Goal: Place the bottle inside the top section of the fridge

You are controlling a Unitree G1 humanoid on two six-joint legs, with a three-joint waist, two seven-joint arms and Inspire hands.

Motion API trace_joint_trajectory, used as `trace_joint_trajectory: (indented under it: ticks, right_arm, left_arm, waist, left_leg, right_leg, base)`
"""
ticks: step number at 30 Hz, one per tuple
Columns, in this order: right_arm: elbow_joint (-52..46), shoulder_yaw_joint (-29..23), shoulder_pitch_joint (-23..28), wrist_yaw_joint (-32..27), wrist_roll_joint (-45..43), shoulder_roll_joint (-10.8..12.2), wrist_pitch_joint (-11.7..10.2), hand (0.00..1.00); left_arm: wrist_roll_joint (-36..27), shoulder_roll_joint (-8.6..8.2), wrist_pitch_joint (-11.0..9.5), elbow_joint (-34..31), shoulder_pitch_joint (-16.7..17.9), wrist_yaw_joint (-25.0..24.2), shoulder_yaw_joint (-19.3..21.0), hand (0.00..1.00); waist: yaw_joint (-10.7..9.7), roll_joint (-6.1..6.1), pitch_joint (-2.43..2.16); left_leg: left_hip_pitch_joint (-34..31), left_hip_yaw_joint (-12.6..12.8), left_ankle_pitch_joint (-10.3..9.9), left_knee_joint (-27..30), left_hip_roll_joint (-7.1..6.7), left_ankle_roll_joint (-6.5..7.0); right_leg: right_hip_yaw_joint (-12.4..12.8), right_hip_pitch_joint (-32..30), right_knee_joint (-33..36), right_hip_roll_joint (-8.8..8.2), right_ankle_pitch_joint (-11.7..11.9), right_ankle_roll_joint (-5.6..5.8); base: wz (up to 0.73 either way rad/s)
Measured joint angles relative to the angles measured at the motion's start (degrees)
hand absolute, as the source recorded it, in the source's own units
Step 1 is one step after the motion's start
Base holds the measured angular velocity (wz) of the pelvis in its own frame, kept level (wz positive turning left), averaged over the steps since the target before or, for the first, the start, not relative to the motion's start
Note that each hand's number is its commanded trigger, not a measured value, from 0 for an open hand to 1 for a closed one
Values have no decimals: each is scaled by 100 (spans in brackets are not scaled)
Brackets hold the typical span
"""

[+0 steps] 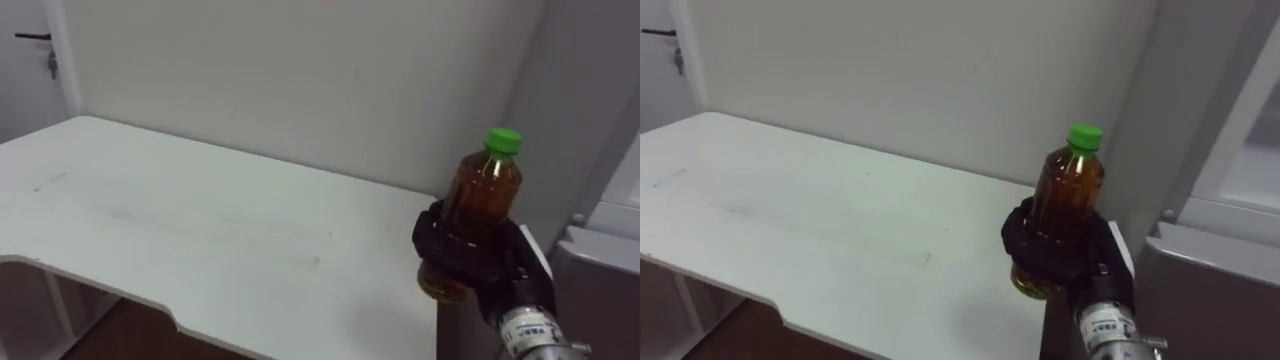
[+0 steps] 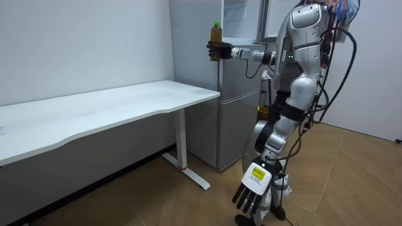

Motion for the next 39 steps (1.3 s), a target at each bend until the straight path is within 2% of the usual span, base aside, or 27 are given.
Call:
trace_joint_trajectory:
  ticks: [3,5,9,10,11,12,16,19,21,25,28,32,34,39]
  right_arm:
    - [-285,-11,25,105,-161,-91,-1,100]
    - [-731,-109,237,164,-282,-210,-1,100]
    - [-1105,-287,283,215,-534,-264,-1,100]
    - [-1126,-417,285,205,-577,-345,-1,100]
    - [-1141,-596,284,168,-582,-418,-1,100]
    - [-1189,-781,284,87,-614,-489,0,100]
    - [-1443,-1338,283,-194,-608,-687,0,100]
    - [-1613,-1719,273,-432,-615,-813,-10,100]
    - [-1614,-1894,273,-516,-608,-813,-11,100]
    - [-1615,-2136,274,-738,-605,-814,-11,100]
    - [-1615,-2239,276,-792,-600,-815,-11,100]
    - [-1622,-2482,310,-780,-533,-815,-11,100]
    - [-1625,-2631,404,-761,-531,-815,-11,100]
    - [-1625,-2851,438,-746,-523,-815,-8,100]
  left_arm:
    - [-45,-5,-61,-1,-13,8,88,0]
    - [-2,-7,-73,0,1,8,144,0]
    - [6,-8,-74,182,31,4,184,0]
    - [4,-8,-74,201,48,2,188,0]
    - [2,-6,-75,199,62,5,197,0]
    - [3,-5,-81,199,68,26,209,0]
    - [-1,-7,-92,164,164,83,294,0]
    - [-50,-6,-98,173,200,99,332,0]
    - [-67,-7,-100,193,216,99,345,0]
    - [-70,-11,-198,277,202,117,343,0]
    - [-69,-15,-212,293,222,136,361,0]
    - [-63,-16,-242,356,217,189,362,0]
    - [-61,-16,-247,370,228,190,376,0]
    - [-62,-23,-241,370,290,192,422,0]
  waist:
    - [-107,29,4]
    - [-173,46,-7]
    - [-272,80,9]
    - [-277,83,9]
    - [-305,71,-12]
    - [-398,57,-22]
    - [-560,33,-40]
    - [-688,12,-37]
    - [-730,-8,-29]
    - [-997,-65,-11]
    - [-1048,-67,-9]
    - [-1205,-65,-19]
    - [-1210,-63,-39]
    - [-1322,-29,-57]
  left_leg:
    - [44,40,-3,-10,5,6]
    - [55,44,-13,8,1,20]
    - [185,124,-13,-36,1,21]
    - [248,165,-15,-51,2,24]
    - [268,180,-19,-52,-3,29]
    - [269,180,-20,-62,-11,32]
    - [327,260,-18,-122,-5,30]
    - [424,372,-16,-197,8,26]
    - [515,451,-14,-260,15,21]
    - [575,521,-19,-325,12,16]
    - [640,655,-47,-357,40,-5]
    - [637,665,-98,-318,57,-21]
    - [638,680,-130,-297,75,-30]
    - [642,695,-152,-279,114,-55]
  right_leg:
    - [58,-10,-5,0,21,1]
    - [62,-3,-13,-5,24,9]
    - [147,57,-11,-4,25,12]
    - [158,94,-24,-17,12,27]
    - [178,94,-20,-48,-10,39]
    - [224,93,-20,-48,-37,55]
    - [328,85,-21,-10,-46,59]
    - [388,95,-7,-8,-44,55]
    - [471,112,-12,2,-45,55]
    - [544,105,-17,5,-46,54]
    - [711,90,-19,47,-46,53]
    - [732,95,-12,68,-45,51]
    - [747,100,-16,84,-45,51]
    - [754,106,-14,112,-39,42]
  base:
    - [-8]
    - [2]
    - [-14]
    - [-14]
    - [-7]
    - [0]
    - [-11]
    - [-18]
    - [-23]
    - [-11]
    - [-23]
    - [-5]
    - [-5]
    - [-2]
